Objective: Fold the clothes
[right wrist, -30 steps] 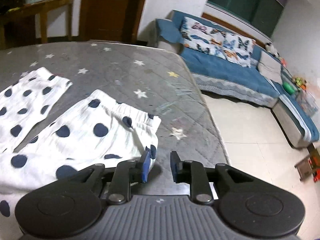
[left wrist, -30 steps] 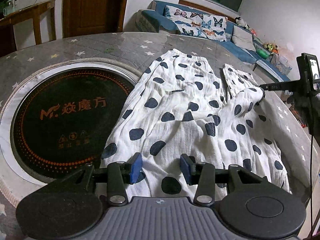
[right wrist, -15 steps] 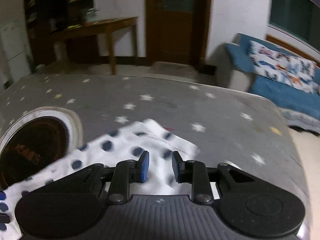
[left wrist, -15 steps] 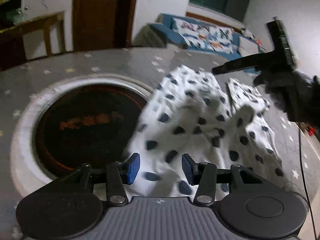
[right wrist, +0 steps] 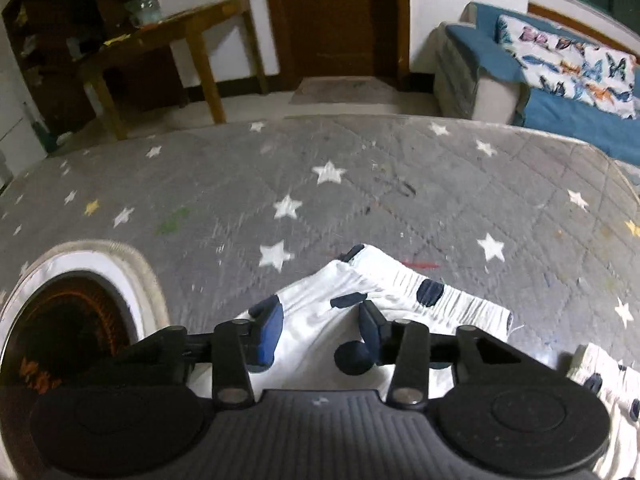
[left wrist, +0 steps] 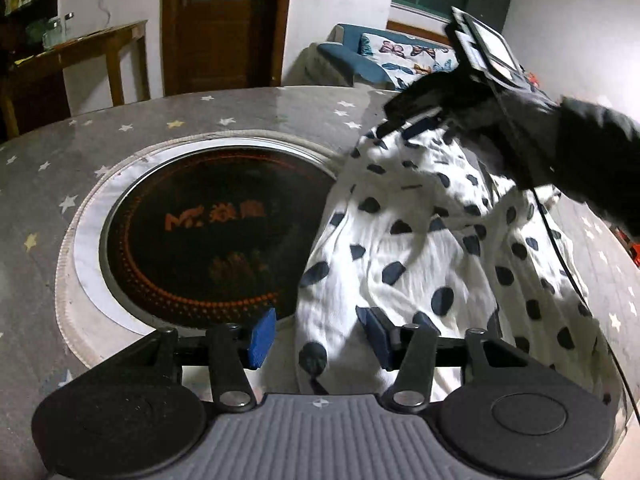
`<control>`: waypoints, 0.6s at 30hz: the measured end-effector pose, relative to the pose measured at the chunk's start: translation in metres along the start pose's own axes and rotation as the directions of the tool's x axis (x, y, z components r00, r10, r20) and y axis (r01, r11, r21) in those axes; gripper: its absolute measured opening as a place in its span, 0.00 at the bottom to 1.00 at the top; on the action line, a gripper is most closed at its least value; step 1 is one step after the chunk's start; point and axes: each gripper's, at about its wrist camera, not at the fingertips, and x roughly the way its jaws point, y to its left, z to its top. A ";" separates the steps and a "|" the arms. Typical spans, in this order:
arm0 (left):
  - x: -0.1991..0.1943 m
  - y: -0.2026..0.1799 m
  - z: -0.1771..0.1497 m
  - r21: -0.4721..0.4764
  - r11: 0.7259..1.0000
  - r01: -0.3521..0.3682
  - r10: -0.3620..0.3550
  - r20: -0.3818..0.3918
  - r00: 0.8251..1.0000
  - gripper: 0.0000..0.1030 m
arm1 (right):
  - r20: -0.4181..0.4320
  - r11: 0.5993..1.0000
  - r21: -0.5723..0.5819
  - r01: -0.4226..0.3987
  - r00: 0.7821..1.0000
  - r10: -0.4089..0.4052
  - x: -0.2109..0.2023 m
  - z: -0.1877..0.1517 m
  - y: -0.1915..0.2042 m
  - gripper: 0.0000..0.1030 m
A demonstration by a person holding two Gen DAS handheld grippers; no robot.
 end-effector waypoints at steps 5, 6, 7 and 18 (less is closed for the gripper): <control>0.001 -0.002 -0.008 0.005 0.999 0.037 -0.037 0.001 0.999 0.26 | 0.011 1.000 0.003 0.020 1.000 -0.020 0.010 0.007 0.013 0.15; 0.000 -0.002 -0.009 0.003 0.999 0.044 -0.044 0.004 0.999 0.20 | 0.012 1.000 0.001 0.021 1.000 -0.021 0.012 0.008 0.016 0.13; 0.000 -0.002 -0.010 0.001 0.999 0.050 -0.050 0.008 0.999 0.18 | 0.014 1.000 0.000 0.023 1.000 -0.023 0.013 0.010 0.019 0.11; -0.015 0.025 -0.010 -0.088 0.994 0.065 -0.059 0.065 0.996 0.10 | 0.049 0.999 -0.044 -0.012 0.999 0.014 0.038 0.042 0.082 0.07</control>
